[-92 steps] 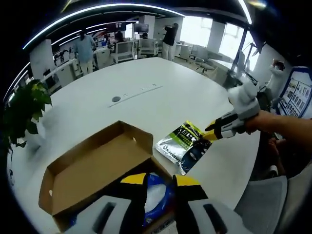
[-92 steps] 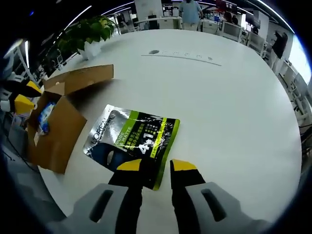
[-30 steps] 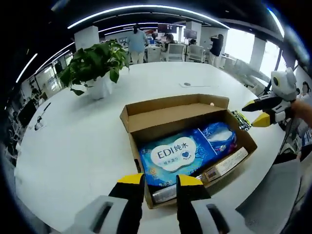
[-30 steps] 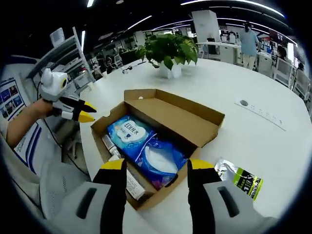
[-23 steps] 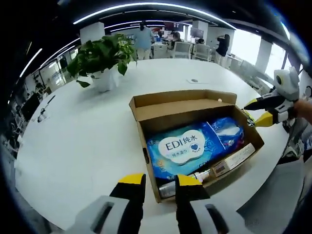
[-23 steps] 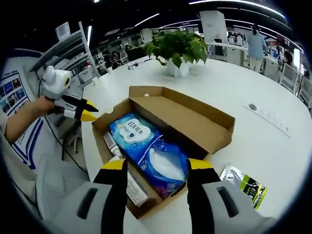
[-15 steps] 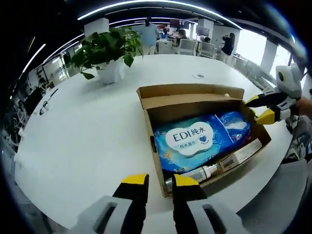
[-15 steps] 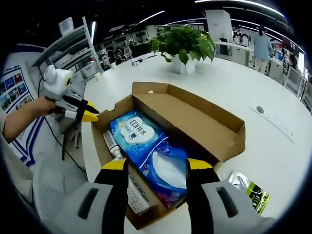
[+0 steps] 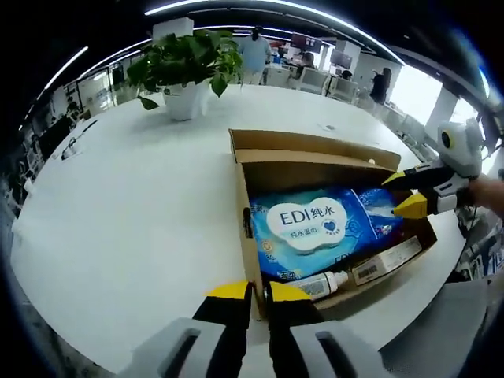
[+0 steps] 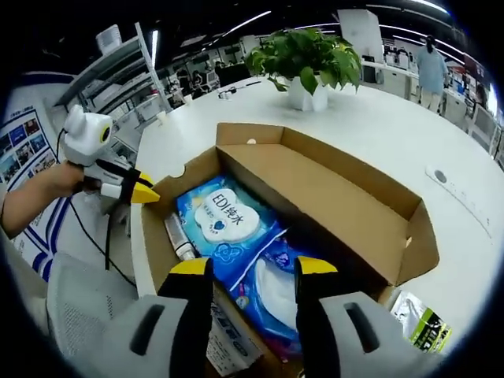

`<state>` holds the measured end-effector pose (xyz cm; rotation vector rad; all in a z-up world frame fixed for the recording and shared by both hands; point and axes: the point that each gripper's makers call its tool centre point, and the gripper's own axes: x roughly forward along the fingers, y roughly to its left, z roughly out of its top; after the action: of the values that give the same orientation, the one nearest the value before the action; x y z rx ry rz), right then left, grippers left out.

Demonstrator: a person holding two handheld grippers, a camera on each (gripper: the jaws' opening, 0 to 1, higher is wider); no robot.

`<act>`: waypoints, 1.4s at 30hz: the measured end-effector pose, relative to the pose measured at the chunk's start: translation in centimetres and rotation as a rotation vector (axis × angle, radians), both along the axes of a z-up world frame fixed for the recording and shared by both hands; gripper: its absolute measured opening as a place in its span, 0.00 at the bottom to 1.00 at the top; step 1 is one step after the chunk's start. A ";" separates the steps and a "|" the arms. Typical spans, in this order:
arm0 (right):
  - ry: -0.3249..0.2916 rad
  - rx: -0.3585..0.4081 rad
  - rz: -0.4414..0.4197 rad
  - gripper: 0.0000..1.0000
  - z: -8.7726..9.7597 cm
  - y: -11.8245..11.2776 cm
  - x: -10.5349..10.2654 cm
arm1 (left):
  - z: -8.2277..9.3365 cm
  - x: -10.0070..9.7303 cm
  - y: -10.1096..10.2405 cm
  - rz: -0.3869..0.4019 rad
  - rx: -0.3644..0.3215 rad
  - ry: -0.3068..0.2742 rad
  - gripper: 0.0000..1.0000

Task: Operate the shoe box by opening the lid, removing the specified soft item, and placing it in the target area until the item is outside and the box remains undamaged.

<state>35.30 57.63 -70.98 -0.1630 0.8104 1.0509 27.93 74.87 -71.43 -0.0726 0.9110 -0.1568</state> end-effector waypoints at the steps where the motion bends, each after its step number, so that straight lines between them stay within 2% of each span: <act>1: 0.001 0.001 0.002 0.36 -0.1 0.2 0.0 | 0.0 0.0 0.0 0.010 -0.008 0.000 0.07; 10: 0.039 -0.013 0.018 0.33 -1.9 2.1 0.2 | -0.2 0.1 0.0 0.027 -0.020 -0.008 0.07; 20: 0.036 -0.055 0.040 0.30 -3.3 3.0 0.4 | -0.2 0.0 0.0 0.035 -0.013 -0.009 0.06; 27: 0.030 -0.050 0.025 0.21 -3.3 3.4 1.5 | -0.3 0.0 0.0 0.041 -0.011 -0.009 0.06; 33: 0.015 -0.083 0.003 0.11 -4.3 3.5 2.3 | -0.3 0.0 0.0 0.045 -0.014 -0.009 0.06; 37: 0.031 -0.082 -0.011 0.09 -4.4 3.4 2.3 | -0.2 0.0 0.0 0.047 -0.017 -0.011 0.06; 42: -0.006 -0.086 0.006 0.02 -4.0 3.4 2.3 | -0.2 0.1 0.0 0.045 -0.012 -0.013 0.06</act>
<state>37.60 61.01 -74.94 -0.2416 0.8509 1.0209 27.99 74.84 -71.68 -0.1032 0.8947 -0.1208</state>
